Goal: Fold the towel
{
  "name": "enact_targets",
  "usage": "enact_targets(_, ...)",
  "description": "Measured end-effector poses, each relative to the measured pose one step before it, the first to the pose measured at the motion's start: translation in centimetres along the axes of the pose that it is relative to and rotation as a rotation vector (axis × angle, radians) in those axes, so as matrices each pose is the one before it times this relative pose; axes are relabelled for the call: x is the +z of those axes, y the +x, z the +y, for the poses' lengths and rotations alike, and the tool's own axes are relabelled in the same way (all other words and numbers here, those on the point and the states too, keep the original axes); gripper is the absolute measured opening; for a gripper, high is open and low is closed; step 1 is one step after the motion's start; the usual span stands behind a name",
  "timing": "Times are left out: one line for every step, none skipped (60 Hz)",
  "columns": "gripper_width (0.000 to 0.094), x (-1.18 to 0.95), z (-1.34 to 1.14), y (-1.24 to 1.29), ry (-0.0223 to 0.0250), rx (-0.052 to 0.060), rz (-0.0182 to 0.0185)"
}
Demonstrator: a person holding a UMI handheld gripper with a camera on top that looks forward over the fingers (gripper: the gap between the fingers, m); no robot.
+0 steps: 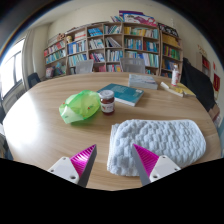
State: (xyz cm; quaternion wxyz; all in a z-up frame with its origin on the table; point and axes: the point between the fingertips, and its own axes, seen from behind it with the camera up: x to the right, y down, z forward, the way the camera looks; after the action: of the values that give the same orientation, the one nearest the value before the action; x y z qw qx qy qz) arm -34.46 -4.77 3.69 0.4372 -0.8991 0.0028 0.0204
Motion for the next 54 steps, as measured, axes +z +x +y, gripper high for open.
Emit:
enact_targets(0.0729, 0.359, 0.378, 0.231, -0.00885, -0.0089, 0.00148)
enact_targets(0.0717, 0.556, 0.332, 0.100, -0.01584, -0.0046, 0.00030)
enact_targets(0.0701, 0.529, 0.462, 0.018, -0.02022, -0.0001, -0.00215)
enact_targets(0.0679, 0.470, 0.518, 0.028, -0.02106, 0.0028, -0.00183)
enact_targets(0.0659, 0.953, 0.367, -0.071, -0.01405, 0.0023, -0.00221)
enact_targets(0.0636, 0.412, 0.305, 0.021, -0.01826, 0.0020, -0.00385)
enact_targets(0.0610, 0.379, 0.398, 0.130, -0.01462, -0.0046, -0.00059)
enact_targets(0.0580, 0.290, 0.337, 0.283, -0.00872, -0.0131, 0.00529)
enact_targets(0.0538, 0.190, -0.023, 0.362, 0.01131, -0.0254, 0.01264)
enact_targets(0.0472, 0.059, -0.277, 0.214, 0.02284, -0.0237, 0.00753)
enact_targets(0.0417, 0.120, 0.101, 0.138, 0.00295, -0.0182, 0.00556)
enact_targets(0.0383, -0.001, -0.017, -0.034, 0.00528, -0.0091, -0.00187)
enact_targets(0.0353, -0.032, 0.057, -0.045, 0.00039, -0.0052, -0.00461)
enact_targets(0.0310, 0.364, -0.145, -0.072, -0.00360, -0.0046, -0.00488)
enact_targets(0.0240, -0.397, 0.000, 0.222, -0.00049, -0.0072, 0.00088)
enact_targets(0.0214, -0.093, 0.028, 0.494, 0.00021, -0.0093, 0.01215)
enact_targets(0.0062, 0.352, -0.074, 0.479, 0.00429, -0.0073, 0.01717)
enact_targets(0.0058, -0.388, -0.030, 0.330, 0.00527, 0.0051, 0.00140)
enact_targets(0.0046, -0.029, -0.010, -0.149, 0.00483, 0.0104, -0.01258)
enact_targets(0.0045, -0.011, -0.044, -0.023, 0.00624, -0.0002, -0.00696)
enact_targets(0.0042, -0.010, -0.026, -0.044, 0.00482, -0.0117, -0.00736)
enact_targets(0.0040, -0.028, 0.038, -0.018, 0.00105, -0.0179, -0.00628)
enact_targets(0.0038, -0.044, -0.021, -0.016, 0.00013, -0.0162, -0.00591)
enact_targets(0.0036, 0.288, -0.036, -0.106, -0.00084, -0.0088, -0.00623)
enact_targets(0.0034, -0.093, -0.068, -0.001, -0.00620, 0.0032, -0.00760)
enact_targets(0.0034, -0.154, -0.113, -0.002, -0.00506, 0.0124, -0.00845)
enact_targets(0.0034, -0.126, -0.222, -0.063, -0.00224, 0.0200, -0.00463)
enact_targets(0.0034, -0.356, -0.237, 0.181, -0.00072, 0.0246, -0.00879)
enact_targets(0.0035, -0.156, -0.418, 0.157, 0.00136, 0.0272, -0.00631)
enact_targets(0.0034, -0.272, -0.467, 0.236, 0.00450, 0.0294, -0.00430)
enact_targets(0.0035, -0.336, -0.538, 0.221, 0.00491, 0.0292, -0.00490)
enact_targets(0.0034, -0.373, -0.597, 0.211, 0.00501, 0.0274, -0.00582)
enact_targets(0.0034, -0.454, -0.660, 0.182, 0.00660, 0.0260, -0.00661)
enact_targets(0.0034, -0.525, -0.791, 0.186, 0.00891, 0.0251, -0.00765)
enact_targets(0.0033, -0.584, -0.727, 0.174, 0.01290, 0.0244, -0.00653)
enact_targets(0.0033, -0.527, -0.855, 0.241, 0.01291, 0.0256, -0.00763)
enact_targets(0.0033, -0.572, -0.891, 0.278, 0.01161, 0.0243, -0.00706)
enact_targets(0.0033, -0.580, -1.044, 0.245, 0.01359, 0.0222, -0.01185)
enact_targets(0.0033, -0.627, -1.073, 0.135, 0.01691, 0.0150, -0.01254)
enact_targets(0.0033, -0.613, -1.122, 0.187, 0.01955, 0.0073, -0.01205)
enact_targets(0.0033, -0.588, -1.037, 0.362, 0.01912, -0.0003, -0.00627)
enact_targets(0.0034, -0.566, -1.002, 0.544, 0.01676, -0.0048, -0.00004)
enact_targets(0.0034, -0.568, -0.916, 0.705, 0.01450, -0.0057, 0.00520)
enact_targets(0.0035, -0.511, -0.958, 0.669, 0.01070, -0.0022, 0.01028)
enact_targets(0.0034, -0.418, -0.743, 0.820, 0.01193, 0.0012, 0.00869)
enact_targets(0.0034, -0.389, -0.815, 1.044, 0.01083, 0.0095, 0.00359)
enact_targets(0.0034, -0.389, -0.613, 0.854, 0.00832, 0.0141, 0.00506)
enact_targets(0.0034, -0.320, -0.558, 0.864, 0.00633, 0.0184, 0.00381)
enact_targets(0.0034, -0.264, -0.447, 0.930, 0.00348, 0.0205, 0.00461)
enact_targets(0.0035, -0.250, -0.396, 0.963, 0.00107, 0.0205, 0.00706)
enact_targets(0.0035, -0.423, -0.529, 1.323, 0.00101, 0.0169, 0.00833)
enact_targets(0.0035, -0.178, -0.298, 1.081, 0.00186, 0.0143, 0.01166)
enact_targets(0.0035, 0.092, -0.296, 0.906, 0.00528, 0.0081, 0.01469)
enact_targets(0.0035, -0.055, -0.238, 1.168, 0.00618, 0.0030, 0.01571)
